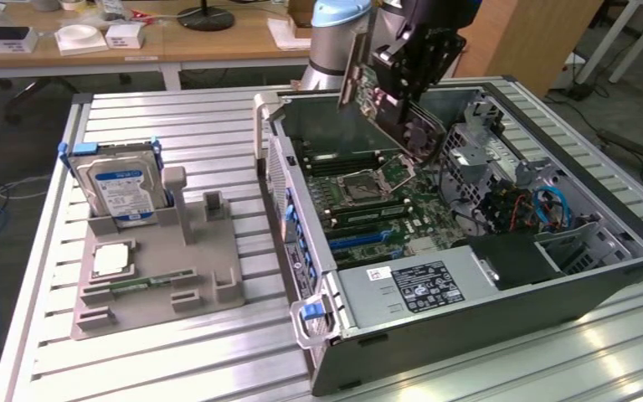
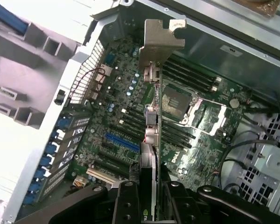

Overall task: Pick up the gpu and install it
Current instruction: 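Insert the gpu into the slot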

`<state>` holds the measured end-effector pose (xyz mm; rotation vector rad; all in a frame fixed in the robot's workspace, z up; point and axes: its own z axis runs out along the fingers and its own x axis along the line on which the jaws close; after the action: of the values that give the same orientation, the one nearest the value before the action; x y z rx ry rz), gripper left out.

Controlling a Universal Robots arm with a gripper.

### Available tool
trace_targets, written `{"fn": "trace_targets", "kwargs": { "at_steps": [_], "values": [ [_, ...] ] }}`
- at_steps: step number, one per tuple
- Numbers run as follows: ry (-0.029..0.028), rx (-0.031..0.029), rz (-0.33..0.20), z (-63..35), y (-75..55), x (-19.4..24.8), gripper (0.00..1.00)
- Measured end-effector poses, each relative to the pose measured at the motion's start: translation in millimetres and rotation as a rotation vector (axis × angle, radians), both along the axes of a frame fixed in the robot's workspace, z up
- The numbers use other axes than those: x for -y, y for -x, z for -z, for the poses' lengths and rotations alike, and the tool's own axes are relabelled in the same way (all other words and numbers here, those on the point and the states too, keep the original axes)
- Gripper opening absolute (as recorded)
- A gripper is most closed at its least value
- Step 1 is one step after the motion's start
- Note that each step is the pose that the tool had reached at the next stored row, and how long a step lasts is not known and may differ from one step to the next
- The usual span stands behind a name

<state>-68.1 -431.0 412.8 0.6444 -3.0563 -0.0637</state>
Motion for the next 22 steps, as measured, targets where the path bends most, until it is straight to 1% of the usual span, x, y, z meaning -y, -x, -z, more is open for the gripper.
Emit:
{"fn": "trace_targets", "kwargs": {
  "at_steps": [13, 22],
  "values": [
    [-0.0001, 0.0, -0.191, 3.2, 0.4, 0.2, 0.26],
    [0.0001, 0.0001, -0.338, 4.5, 0.3, 0.2, 0.26]
  ]
}}
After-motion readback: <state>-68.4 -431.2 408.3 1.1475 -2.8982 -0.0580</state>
